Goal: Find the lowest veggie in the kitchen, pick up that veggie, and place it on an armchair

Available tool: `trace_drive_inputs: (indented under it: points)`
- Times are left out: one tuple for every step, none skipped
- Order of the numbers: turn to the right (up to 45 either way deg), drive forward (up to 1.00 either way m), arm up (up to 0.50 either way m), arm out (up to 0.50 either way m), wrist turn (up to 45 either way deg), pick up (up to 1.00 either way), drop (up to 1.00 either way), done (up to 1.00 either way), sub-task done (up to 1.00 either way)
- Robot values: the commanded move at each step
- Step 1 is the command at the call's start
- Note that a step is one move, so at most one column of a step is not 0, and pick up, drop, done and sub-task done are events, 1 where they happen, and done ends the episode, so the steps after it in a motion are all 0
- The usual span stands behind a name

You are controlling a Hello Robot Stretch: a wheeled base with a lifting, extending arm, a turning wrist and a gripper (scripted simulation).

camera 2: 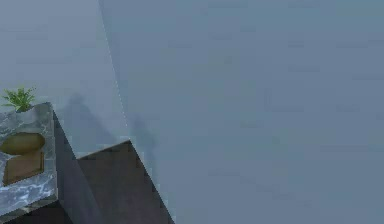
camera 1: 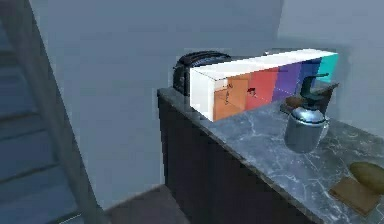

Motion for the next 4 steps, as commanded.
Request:
trace_drive_inputs:
  points:
    - [-3.0, 0.0, 0.0, 0.0, 0.0, 0.0, 0.0, 0.0, 0.0]
    - [0.0, 0.3, 0.0, 0.0, 0.0, 0.0, 0.0, 0.0, 0.0]
    - [-45.0, 0.0, 0.0, 0.0, 0.0, 0.0, 0.0, 0.0, 0.0]
    - [-45.0, 0.0, 0.0, 0.0, 0.0, 0.0, 0.0, 0.0, 0.0]
